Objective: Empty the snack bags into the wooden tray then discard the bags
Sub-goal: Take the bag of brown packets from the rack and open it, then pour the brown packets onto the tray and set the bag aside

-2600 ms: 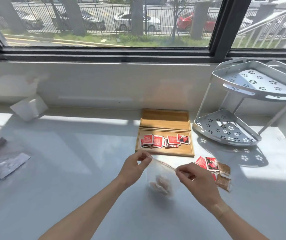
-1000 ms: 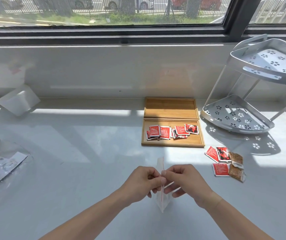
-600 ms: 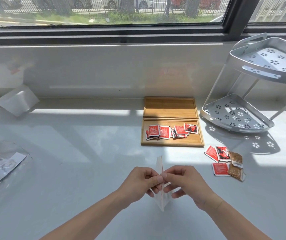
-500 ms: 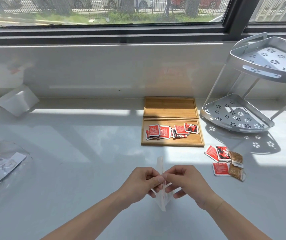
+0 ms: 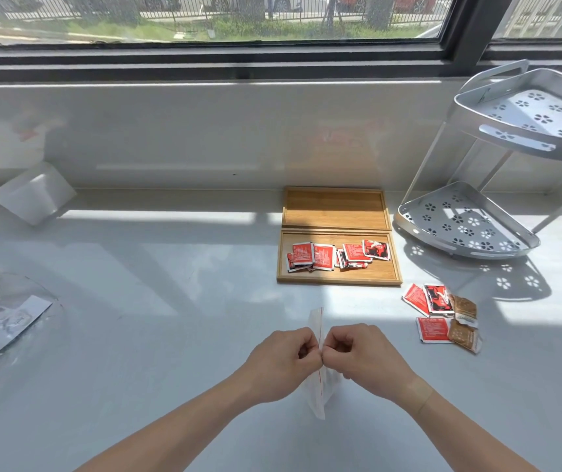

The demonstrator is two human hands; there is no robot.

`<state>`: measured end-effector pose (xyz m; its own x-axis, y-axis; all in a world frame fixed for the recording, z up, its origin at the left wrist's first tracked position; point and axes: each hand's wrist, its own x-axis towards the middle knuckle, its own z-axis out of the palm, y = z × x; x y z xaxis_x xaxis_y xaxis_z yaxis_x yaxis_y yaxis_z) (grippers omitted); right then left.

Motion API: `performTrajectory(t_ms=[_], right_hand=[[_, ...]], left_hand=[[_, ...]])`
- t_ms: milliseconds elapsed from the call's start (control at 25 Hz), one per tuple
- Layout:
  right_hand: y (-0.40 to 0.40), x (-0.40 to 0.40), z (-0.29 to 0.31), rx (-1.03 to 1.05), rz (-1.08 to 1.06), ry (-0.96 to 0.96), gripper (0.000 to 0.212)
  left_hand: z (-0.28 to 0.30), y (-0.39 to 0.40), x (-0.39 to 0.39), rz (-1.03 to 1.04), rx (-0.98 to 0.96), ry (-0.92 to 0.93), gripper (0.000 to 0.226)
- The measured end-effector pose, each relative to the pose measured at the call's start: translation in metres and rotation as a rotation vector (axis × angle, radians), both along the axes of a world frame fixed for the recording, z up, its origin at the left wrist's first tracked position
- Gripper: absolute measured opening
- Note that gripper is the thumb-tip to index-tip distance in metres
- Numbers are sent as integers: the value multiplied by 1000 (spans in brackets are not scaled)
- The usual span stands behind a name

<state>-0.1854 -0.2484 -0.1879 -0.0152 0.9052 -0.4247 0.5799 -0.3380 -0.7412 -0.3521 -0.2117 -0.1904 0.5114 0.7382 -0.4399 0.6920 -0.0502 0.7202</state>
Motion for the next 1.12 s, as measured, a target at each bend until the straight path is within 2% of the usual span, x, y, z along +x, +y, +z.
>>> performTrajectory(t_ms=[280, 360, 600, 800, 1000, 1120], right_hand=[[6, 4, 5, 37, 7, 19, 11], [6, 5, 7, 61, 23, -29, 12], [2, 36, 24, 160, 64, -523, 15], [7, 46, 39, 156, 223, -749, 15], [18, 50, 50, 159, 204, -852, 16], [19, 36, 55, 416, 63, -648, 18]], left_hand=[[9, 6, 5, -30, 28, 5, 20], [11, 6, 7, -42, 63, 24, 22], [12, 28, -19, 111, 149, 122, 23], [21, 34, -26, -29, 267, 220, 23], [23, 44, -18, 83, 59, 61, 24], [25, 48, -4, 204, -69, -62, 24]])
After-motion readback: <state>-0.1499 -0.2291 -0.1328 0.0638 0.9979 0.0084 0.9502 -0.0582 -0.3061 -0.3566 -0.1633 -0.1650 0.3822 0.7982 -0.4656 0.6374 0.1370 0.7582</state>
